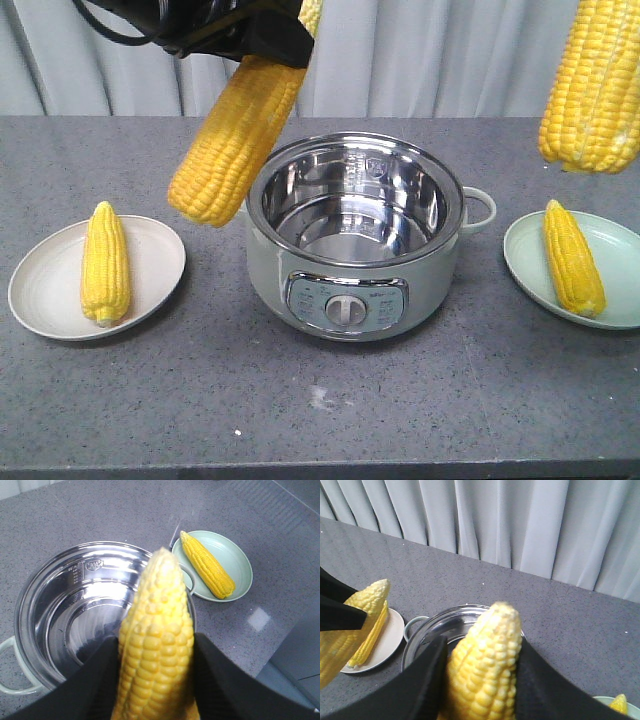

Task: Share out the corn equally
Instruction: 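Hold both corn ears raised while the base turns away from the pot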

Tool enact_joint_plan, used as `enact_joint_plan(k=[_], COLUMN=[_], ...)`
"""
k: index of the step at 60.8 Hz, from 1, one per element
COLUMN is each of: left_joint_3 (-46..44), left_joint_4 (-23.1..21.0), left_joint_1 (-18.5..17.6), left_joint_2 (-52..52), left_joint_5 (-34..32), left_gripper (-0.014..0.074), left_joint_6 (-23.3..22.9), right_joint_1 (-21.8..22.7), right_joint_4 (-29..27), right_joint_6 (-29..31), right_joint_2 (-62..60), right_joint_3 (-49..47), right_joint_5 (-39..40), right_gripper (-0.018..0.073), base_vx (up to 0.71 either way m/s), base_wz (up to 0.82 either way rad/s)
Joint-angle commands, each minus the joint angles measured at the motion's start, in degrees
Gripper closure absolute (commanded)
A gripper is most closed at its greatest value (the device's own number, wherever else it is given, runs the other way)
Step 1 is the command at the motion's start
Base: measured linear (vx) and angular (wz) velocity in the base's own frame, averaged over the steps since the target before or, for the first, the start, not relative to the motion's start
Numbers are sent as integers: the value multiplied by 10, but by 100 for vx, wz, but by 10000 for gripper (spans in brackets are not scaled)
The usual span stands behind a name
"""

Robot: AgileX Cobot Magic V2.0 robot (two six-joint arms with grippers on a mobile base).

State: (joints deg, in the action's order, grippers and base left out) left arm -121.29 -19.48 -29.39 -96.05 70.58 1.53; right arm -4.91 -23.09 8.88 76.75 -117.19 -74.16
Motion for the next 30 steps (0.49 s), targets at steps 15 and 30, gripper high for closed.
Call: enact_joint_plan(k=[15,30], left_joint_3=[-15,-15], left_joint_4=[-14,-14], left_joint_1=[1,1], left_joint_2=[23,23], left_joint_5=[-30,-30], left_gripper=[603,603], left_joint_6=[0,0], right_joint_1=[4,4], right_joint_4=[-8,-8], right_joint_6=[4,4], right_joint_2=[-13,-13], right_joint_3=[-11,-11], right_joint_5=[3,3], right_gripper=[564,564], base_vx=[0,0], base_wz=[0,0])
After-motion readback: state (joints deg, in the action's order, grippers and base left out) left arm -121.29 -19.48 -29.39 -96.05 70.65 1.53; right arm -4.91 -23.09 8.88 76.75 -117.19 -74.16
